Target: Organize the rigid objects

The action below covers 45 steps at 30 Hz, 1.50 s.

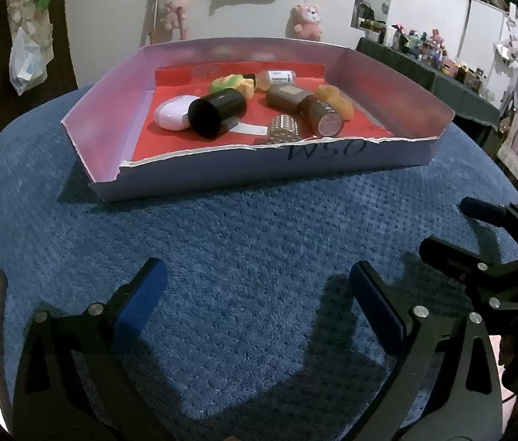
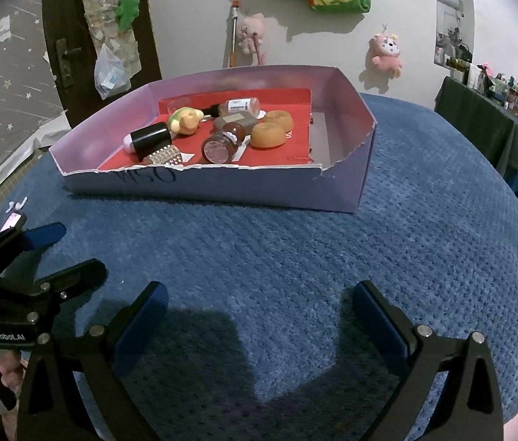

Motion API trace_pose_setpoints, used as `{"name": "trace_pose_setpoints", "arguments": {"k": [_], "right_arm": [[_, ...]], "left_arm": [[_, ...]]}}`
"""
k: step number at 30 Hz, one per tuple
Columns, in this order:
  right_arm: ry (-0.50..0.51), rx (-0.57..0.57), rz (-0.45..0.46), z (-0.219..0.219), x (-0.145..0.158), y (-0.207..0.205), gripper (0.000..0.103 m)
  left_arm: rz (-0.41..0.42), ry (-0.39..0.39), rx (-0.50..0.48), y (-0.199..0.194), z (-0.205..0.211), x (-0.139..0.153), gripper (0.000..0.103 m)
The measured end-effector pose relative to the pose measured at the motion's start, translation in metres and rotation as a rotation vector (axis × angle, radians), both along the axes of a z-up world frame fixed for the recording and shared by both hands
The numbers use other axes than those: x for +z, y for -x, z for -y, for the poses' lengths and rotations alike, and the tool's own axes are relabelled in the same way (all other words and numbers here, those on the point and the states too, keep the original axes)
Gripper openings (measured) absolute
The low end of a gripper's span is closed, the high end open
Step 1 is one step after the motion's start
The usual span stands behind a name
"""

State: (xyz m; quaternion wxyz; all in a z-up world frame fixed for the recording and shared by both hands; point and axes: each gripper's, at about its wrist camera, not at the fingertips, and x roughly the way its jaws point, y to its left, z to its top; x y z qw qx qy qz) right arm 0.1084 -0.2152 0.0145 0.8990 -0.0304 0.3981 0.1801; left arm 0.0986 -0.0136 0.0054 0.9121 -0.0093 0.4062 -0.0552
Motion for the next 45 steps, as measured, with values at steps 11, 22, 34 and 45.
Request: {"name": "trace_pose_setpoints", "arguments": {"k": [11,22,34,45], "right_arm": [[0.038,0.023,0.025,-0.0039,-0.0035,0.0058,0.103],[0.055,0.025,0.039,-0.0058,-0.0058,0.007,0.103],[0.056,0.021,0.051,-0.0057,-0.0059,0.0074,0.103],[0.055,0.018,0.054,-0.0057,-0.0058,0.0083,0.103]], "left_arm": [[-0.006,-0.022,-0.022,0.0023,0.0009,0.0002,0.101],[0.003,-0.043,0.008,0.009,-0.0021,-0.0008,0.102],[-0.01,-0.049,0.025,0.0077,-0.0009,-0.0002,0.102],[-0.01,-0.049,0.025,0.008,-0.001,-0.0002,0.102]]}}
